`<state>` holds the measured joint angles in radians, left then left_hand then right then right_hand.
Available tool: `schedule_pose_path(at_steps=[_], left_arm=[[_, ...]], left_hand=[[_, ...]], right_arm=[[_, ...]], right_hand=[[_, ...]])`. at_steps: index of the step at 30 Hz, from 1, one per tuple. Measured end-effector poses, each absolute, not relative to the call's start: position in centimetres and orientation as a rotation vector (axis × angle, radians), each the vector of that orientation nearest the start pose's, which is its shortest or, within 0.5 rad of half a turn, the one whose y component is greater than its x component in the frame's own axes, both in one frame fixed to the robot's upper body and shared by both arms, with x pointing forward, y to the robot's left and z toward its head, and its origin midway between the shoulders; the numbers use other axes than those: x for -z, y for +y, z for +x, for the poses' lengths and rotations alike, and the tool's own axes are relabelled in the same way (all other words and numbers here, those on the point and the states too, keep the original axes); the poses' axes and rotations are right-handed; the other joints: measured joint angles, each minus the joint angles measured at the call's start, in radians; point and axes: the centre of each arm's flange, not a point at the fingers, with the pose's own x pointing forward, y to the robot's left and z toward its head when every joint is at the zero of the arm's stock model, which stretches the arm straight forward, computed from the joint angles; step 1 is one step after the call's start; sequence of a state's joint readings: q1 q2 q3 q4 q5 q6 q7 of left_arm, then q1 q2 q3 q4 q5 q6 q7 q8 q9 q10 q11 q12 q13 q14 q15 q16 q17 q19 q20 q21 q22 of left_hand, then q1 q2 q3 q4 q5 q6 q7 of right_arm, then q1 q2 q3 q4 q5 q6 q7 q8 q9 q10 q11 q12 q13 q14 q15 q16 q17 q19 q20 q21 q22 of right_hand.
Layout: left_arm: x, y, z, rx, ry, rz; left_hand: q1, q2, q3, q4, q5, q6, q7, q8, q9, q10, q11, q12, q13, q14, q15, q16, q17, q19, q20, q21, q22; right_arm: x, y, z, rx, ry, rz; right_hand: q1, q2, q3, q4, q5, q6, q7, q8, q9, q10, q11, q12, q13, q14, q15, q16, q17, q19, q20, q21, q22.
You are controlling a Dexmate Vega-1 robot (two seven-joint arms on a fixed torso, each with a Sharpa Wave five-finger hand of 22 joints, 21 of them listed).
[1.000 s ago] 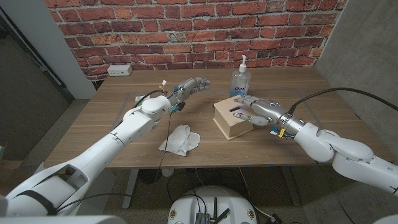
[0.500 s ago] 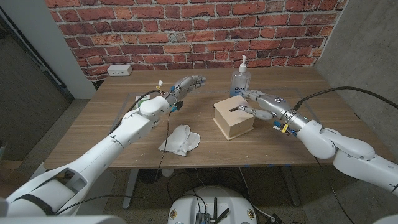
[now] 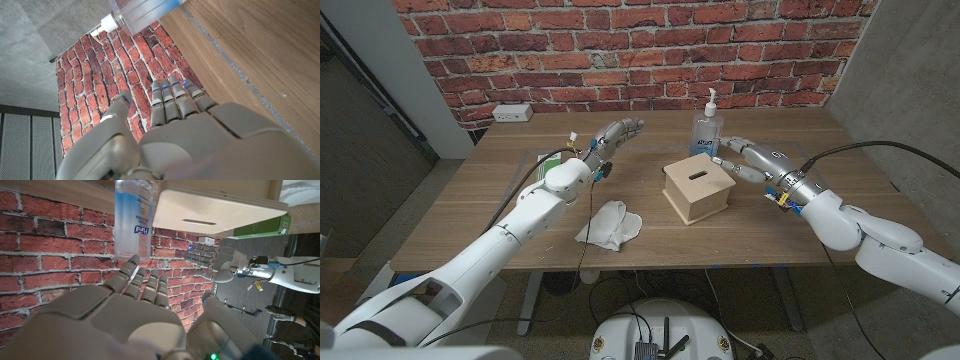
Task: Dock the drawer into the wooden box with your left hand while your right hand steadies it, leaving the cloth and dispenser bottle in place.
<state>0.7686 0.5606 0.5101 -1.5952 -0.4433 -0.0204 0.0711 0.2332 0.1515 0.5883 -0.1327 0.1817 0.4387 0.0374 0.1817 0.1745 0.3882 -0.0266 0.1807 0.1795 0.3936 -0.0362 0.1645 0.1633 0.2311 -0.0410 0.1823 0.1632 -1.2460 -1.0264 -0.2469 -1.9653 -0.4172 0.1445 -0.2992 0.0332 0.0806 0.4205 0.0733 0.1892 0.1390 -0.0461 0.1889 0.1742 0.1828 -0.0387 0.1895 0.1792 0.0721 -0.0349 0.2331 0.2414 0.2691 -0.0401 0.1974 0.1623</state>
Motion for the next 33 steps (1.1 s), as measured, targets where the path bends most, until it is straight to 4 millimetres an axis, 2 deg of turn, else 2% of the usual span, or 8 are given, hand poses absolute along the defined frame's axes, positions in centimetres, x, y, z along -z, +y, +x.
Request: schedule_pose_path(at_steps=[8, 17, 24, 27, 33], left_arm=[[-2.2, 19.3, 61.6, 0.283, -0.614, 0.218], [-1.9, 20.1, 60.8, 0.24, -0.653, 0.176], [-0.9, 20.6, 60.6, 0.201, -0.676, 0.143], [-0.5, 20.8, 60.6, 0.187, -0.679, 0.132], [0.1, 21.2, 60.8, 0.169, -0.69, 0.108]], left_hand=[[-0.005, 0.005, 0.02, -0.006, -0.005, -0.028, -0.01, -0.004, 0.0, -0.049, 0.004, 0.0, 0.0, -0.057, 0.012, 0.0, 0.0, 0.008, 0.003, 0.0, 0.0], [-0.005, 0.005, 0.024, -0.01, -0.005, -0.034, -0.005, -0.004, 0.0, -0.062, 0.002, 0.0, 0.0, -0.067, 0.022, 0.0, 0.0, 0.011, 0.0, 0.0, 0.0], [-0.005, 0.005, 0.033, -0.008, -0.005, -0.046, -0.008, -0.004, 0.0, -0.079, 0.009, -0.006, 0.0, -0.087, 0.017, 0.0, 0.0, 0.011, 0.0, 0.0, 0.0], [-0.005, 0.005, 0.04, -0.015, -0.005, -0.055, -0.005, -0.004, 0.0, -0.092, 0.01, -0.006, 0.0, -0.098, 0.019, 0.0, 0.0, 0.011, 0.0, 0.0, 0.0], [-0.005, 0.005, 0.048, -0.018, -0.005, -0.069, -0.009, -0.004, 0.0, -0.149, 0.007, -0.006, 0.0, -0.145, 0.024, 0.0, 0.0, -0.001, 0.0, 0.0, 0.0]], right_arm=[[1.8, -28.1, 50.2, -0.003, -0.905, -1.193], [1.7, -28.8, 50.9, 0.036, -0.905, -1.086], [1.8, -29.3, 51.3, 0.058, -0.908, -1.008], [1.6, -29.6, 51.5, 0.068, -0.909, -0.968], [1.2, -30.4, 51.8, 0.08, -0.909, -0.888]], right_hand=[[0.0, 0.0, 0.003, -0.003, 0.0, 0.0, 0.0, 0.0, 0.0, 0.007, -0.001, 0.0, 0.0, 0.0, 0.0, 0.0, -0.005, 0.013, 0.003, 0.0, 0.0], [0.0, 0.0, 0.004, -0.004, 0.0, 0.005, -0.005, 0.0, 0.0, 0.007, -0.001, 0.0, 0.0, 0.003, -0.003, 0.0, -0.005, 0.022, -0.003, 0.0, 0.0], [0.005, 0.005, 0.008, -0.008, 0.0, 0.005, -0.005, 0.0, 0.0, 0.016, 0.001, 0.0, 0.0, 0.003, -0.003, 0.0, -0.005, 0.022, -0.003, 0.0, 0.0], [0.005, 0.005, 0.008, -0.008, 0.0, 0.005, -0.005, 0.0, 0.0, 0.016, 0.001, 0.0, 0.0, 0.003, -0.003, 0.0, -0.005, 0.022, -0.003, 0.0, 0.0], [0.005, 0.005, 0.008, -0.008, 0.0, 0.005, -0.005, 0.0, 0.0, 0.016, 0.001, 0.0, 0.0, 0.003, -0.003, 0.0, -0.005, 0.022, -0.003, 0.0, 0.0]])
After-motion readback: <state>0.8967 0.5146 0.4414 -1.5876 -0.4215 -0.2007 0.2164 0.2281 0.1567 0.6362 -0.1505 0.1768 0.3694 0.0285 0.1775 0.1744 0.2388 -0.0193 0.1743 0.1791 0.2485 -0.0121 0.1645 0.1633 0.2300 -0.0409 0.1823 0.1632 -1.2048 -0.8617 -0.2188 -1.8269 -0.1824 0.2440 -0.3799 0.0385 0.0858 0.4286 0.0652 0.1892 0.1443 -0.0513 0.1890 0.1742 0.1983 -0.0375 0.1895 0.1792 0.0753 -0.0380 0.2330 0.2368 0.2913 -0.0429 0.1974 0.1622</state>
